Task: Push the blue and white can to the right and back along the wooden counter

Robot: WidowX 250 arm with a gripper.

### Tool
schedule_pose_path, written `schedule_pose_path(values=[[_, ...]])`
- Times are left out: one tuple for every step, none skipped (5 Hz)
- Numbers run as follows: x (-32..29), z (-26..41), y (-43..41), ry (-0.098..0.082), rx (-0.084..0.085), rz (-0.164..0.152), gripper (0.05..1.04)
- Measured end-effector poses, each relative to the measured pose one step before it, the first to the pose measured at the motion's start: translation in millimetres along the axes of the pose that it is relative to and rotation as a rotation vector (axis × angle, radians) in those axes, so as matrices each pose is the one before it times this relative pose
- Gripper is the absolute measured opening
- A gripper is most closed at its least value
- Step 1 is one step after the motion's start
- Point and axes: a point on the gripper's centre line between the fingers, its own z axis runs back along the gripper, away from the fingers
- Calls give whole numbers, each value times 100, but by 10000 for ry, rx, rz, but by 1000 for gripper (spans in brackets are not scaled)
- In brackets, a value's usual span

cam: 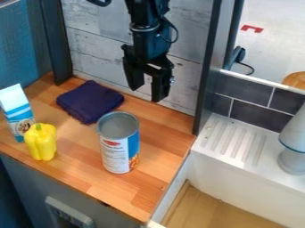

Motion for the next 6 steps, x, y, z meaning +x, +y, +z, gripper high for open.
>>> schedule_pose_path(values=[[-491, -1366, -46, 415, -110, 17, 1001], [-712, -709, -183, 274, -52, 49, 1001], [-567, -547, -319, 140, -158, -256, 1001], [-1087, 1756, -558, -339, 55, -210, 1001], [-2609, 1240, -541, -1, 253, -298, 1001], [-2481, 2040, -377, -552, 602, -125, 1001]])
